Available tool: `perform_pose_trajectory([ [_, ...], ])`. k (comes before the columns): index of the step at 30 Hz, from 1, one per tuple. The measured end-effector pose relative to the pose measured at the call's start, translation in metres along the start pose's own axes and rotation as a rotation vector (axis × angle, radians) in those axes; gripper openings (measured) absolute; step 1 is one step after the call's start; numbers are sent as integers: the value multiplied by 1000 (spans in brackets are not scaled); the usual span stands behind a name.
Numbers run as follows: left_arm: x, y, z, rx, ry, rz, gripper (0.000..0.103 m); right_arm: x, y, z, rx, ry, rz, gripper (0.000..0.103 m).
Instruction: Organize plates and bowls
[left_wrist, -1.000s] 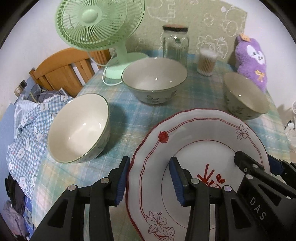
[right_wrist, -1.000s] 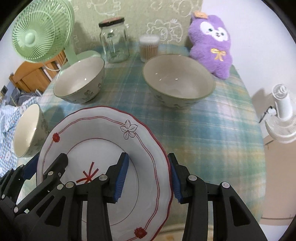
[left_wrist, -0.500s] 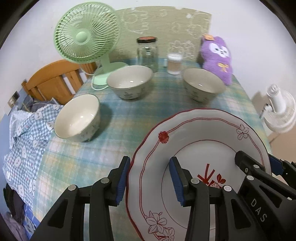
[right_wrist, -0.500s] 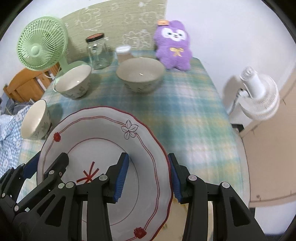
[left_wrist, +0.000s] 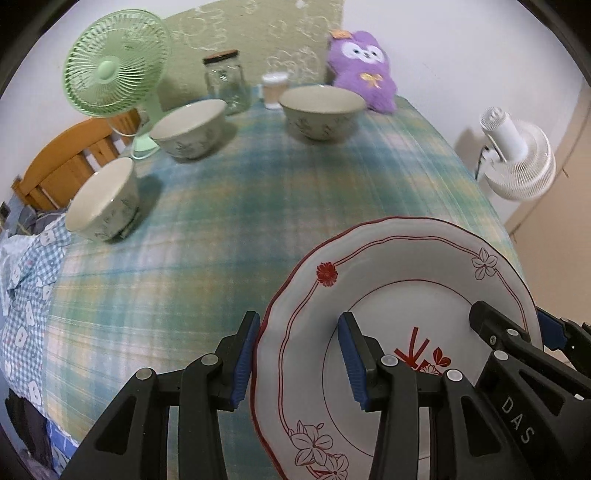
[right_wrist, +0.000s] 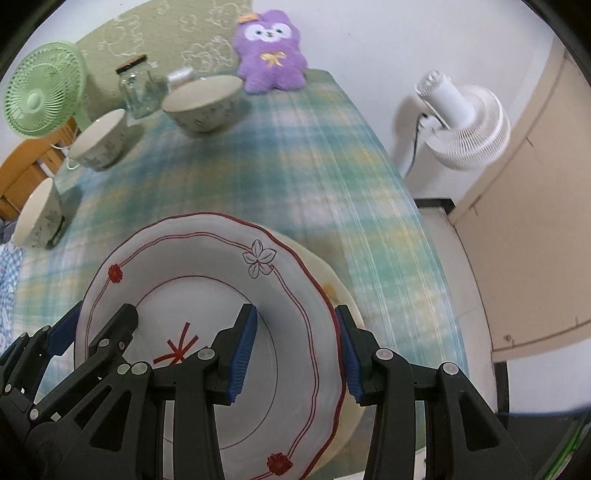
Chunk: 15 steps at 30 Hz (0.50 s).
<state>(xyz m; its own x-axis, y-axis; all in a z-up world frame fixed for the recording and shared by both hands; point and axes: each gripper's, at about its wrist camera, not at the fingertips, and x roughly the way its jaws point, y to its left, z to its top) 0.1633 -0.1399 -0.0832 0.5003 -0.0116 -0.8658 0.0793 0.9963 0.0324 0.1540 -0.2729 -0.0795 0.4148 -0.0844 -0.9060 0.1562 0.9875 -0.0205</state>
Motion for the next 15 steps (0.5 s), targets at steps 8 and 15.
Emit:
perform_pose_trajectory([
  [8, 9, -18, -10, 49, 19, -6, 44, 10, -18, -14, 53, 21, -11, 46],
  [15, 12, -23, -5, 51, 15, 1, 42, 12, -20, -9, 54, 13, -14, 46],
])
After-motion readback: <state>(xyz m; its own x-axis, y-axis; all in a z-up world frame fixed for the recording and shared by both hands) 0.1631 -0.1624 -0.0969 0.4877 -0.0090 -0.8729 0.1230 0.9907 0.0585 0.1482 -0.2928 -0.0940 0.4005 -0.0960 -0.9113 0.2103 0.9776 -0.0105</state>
